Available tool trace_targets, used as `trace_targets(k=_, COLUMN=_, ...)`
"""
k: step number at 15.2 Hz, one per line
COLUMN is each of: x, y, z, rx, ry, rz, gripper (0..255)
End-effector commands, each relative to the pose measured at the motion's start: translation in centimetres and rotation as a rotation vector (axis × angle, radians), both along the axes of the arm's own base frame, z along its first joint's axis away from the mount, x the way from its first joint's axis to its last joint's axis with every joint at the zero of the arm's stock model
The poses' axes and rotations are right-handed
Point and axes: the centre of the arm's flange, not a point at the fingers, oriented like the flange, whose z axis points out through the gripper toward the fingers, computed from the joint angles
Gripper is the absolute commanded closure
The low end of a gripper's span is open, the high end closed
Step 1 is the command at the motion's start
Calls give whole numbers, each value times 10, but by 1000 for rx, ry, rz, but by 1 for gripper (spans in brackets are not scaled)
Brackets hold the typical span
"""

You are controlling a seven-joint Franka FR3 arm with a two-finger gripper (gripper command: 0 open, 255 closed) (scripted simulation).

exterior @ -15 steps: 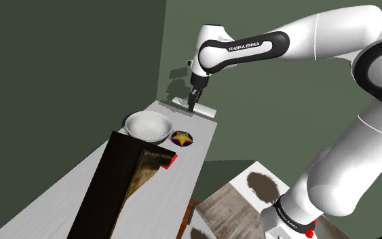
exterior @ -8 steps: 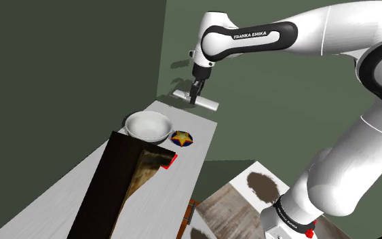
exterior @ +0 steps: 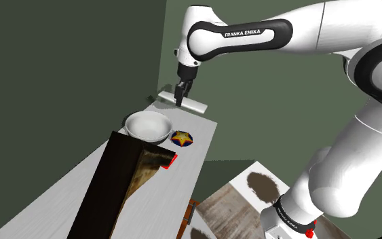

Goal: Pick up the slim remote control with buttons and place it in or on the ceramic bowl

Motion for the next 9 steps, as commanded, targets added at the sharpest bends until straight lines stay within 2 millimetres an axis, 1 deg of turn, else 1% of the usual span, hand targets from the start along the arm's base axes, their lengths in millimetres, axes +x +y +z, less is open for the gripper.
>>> trace_targets(k=1, x=4, y=27, z=1, rx=0, ry=0, rz=-1, gripper=255)
trace_targets(k=8, x=8, y=120, z=2, rx=0, ry=0, rz=-1, gripper=255)
trace_targets(k=9, x=8, y=142, z=2, rx=0, ry=0, rz=-1, gripper=255)
